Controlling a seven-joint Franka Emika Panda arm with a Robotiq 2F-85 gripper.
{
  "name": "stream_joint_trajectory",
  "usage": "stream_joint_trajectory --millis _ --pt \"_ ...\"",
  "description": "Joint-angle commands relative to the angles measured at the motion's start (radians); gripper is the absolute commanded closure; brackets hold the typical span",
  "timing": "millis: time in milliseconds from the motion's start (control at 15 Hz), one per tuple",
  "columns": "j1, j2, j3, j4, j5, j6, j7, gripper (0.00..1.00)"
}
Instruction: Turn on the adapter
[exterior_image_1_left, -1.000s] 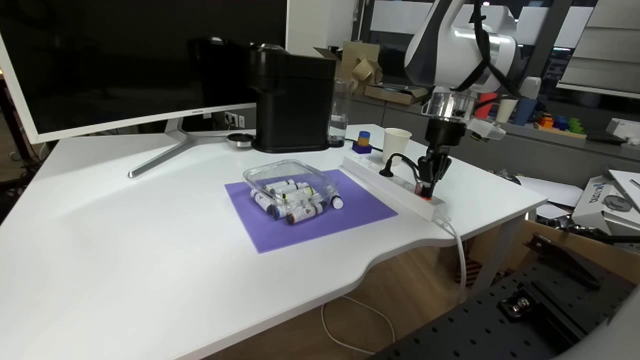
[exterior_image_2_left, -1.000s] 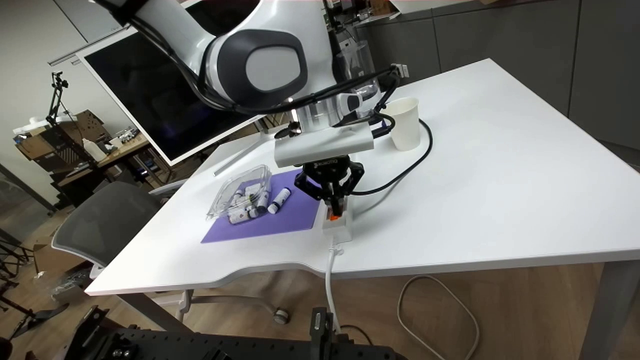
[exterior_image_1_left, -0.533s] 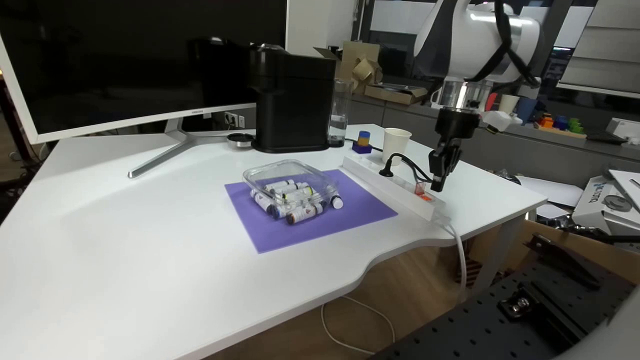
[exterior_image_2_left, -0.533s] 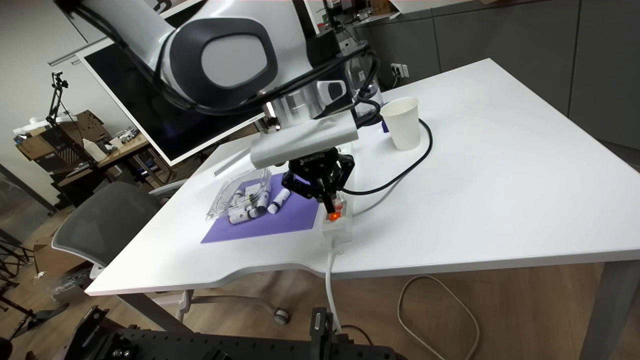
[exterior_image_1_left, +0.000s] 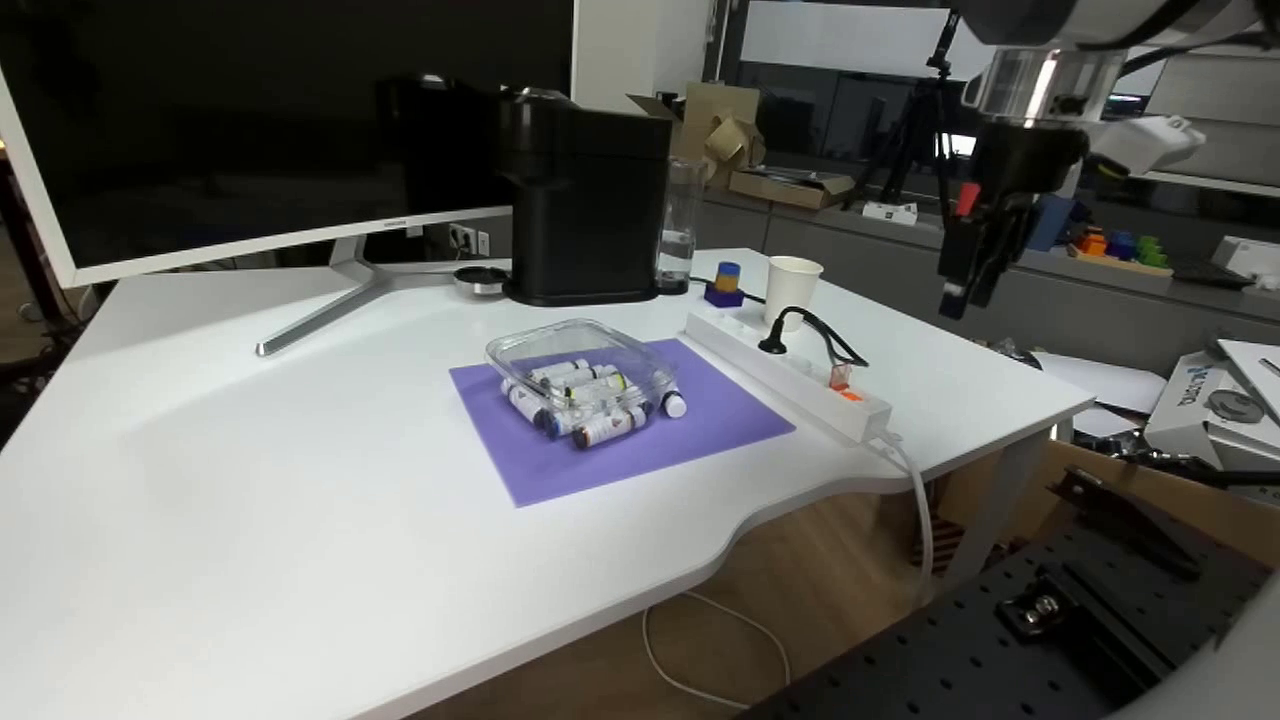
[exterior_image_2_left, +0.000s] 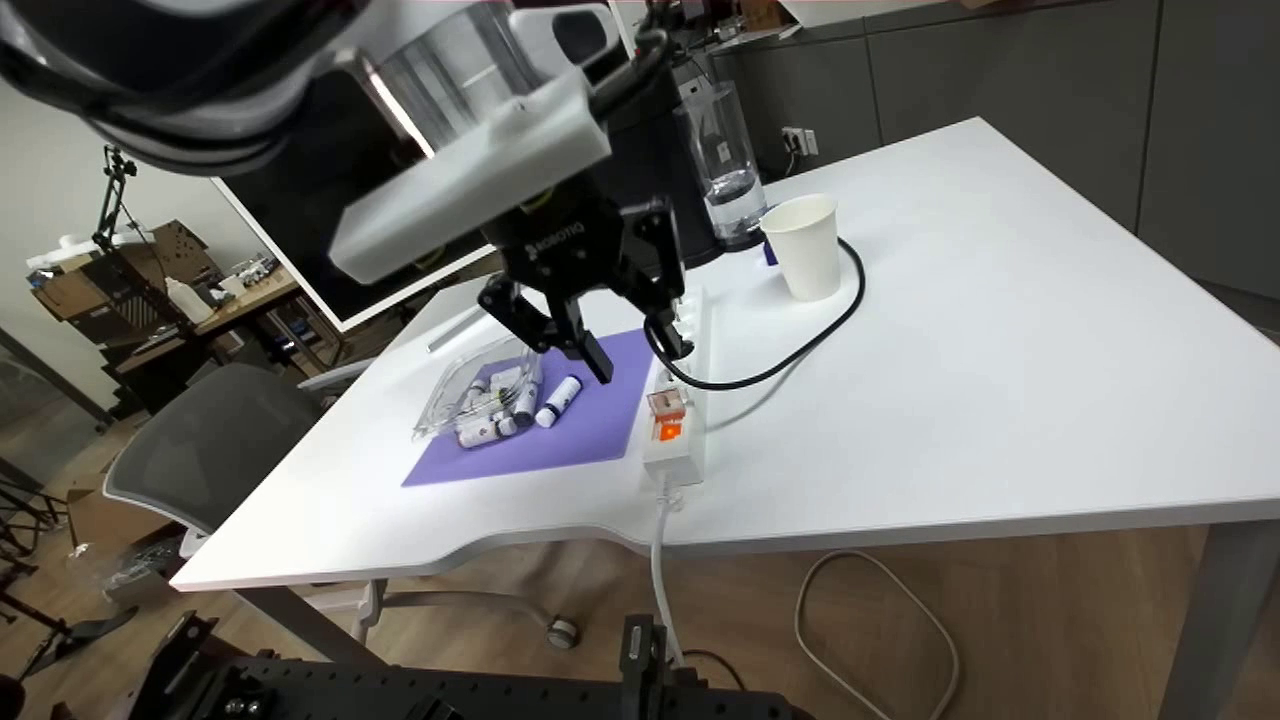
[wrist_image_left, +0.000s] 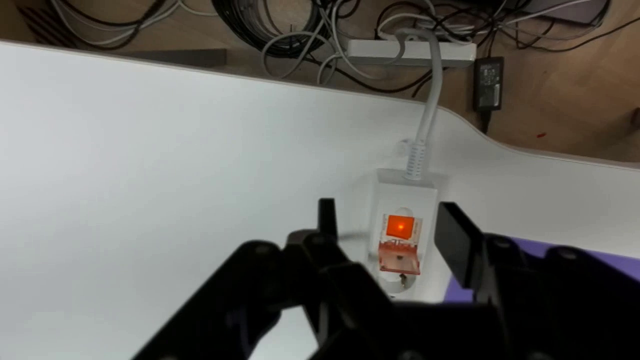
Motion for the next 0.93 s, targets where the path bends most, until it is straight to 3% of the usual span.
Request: stream_joint_trajectory --millis 0,200,600,867 --pt "-0.044 -0.202 -0.027 -0.076 -0.188 -0.017 0.185 0.13" --pt "-0.063 -0.274 -0.02 -0.05 -0.256 -0.026 0.248 0.0" --pt "-0.075 -0.369 -0.005 -0.051 -0.254 -0.052 0.296 0.0" --pt "-0.078 -0.368 0.032 -0.044 -0.239 -0.169 0.41 0.0"
